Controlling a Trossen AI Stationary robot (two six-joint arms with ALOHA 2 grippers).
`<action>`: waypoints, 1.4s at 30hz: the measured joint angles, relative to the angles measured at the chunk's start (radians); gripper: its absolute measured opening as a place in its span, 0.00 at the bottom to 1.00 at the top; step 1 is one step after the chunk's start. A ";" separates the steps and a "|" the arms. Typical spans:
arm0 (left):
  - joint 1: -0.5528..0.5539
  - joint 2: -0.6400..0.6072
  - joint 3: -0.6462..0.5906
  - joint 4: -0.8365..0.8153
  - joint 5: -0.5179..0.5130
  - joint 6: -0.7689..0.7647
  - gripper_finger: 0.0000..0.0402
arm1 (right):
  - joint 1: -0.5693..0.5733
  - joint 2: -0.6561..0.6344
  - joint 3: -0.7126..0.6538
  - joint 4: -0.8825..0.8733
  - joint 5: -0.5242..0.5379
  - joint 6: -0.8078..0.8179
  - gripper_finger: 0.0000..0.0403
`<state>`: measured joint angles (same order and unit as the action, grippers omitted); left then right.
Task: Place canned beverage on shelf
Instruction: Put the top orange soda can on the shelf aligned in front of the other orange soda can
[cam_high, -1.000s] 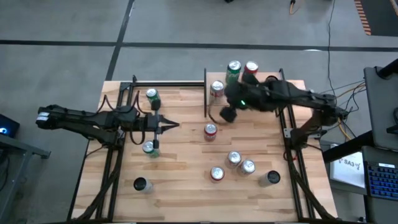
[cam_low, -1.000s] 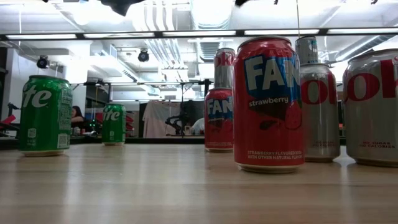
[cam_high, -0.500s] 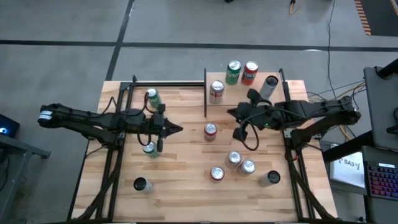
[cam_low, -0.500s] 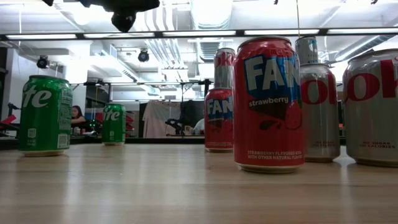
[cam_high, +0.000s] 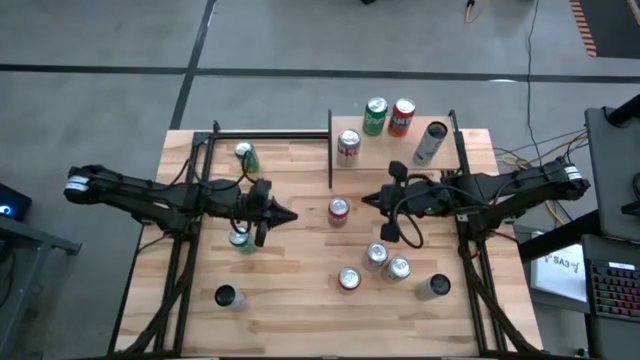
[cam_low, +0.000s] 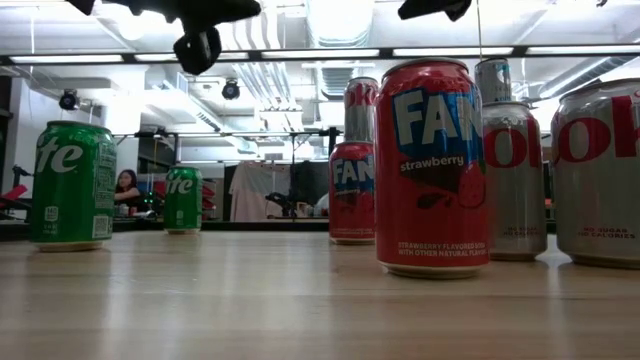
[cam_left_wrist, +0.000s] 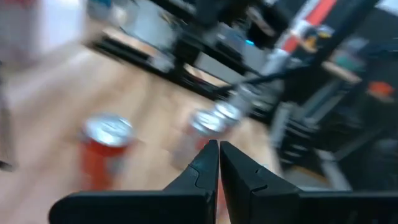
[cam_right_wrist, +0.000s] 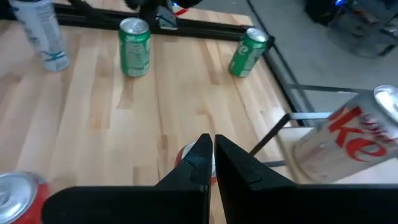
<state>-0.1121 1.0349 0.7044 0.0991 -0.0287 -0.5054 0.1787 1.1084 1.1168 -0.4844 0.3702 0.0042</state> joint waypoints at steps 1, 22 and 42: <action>-0.012 0.002 0.000 0.001 0.025 -0.032 0.00 | 0.000 -0.001 -0.005 0.000 -0.016 0.002 0.02; -0.226 0.178 0.001 0.281 -0.172 0.049 0.00 | 0.129 0.000 -0.073 -0.172 -0.143 0.286 0.02; -0.226 0.357 0.001 0.394 -0.199 0.112 0.00 | 0.432 -0.002 -0.042 -0.324 -0.079 0.461 0.02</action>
<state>-0.3378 1.3920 0.7052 0.4931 -0.2276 -0.3931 0.6109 1.1069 1.0748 -0.8086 0.2912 0.4648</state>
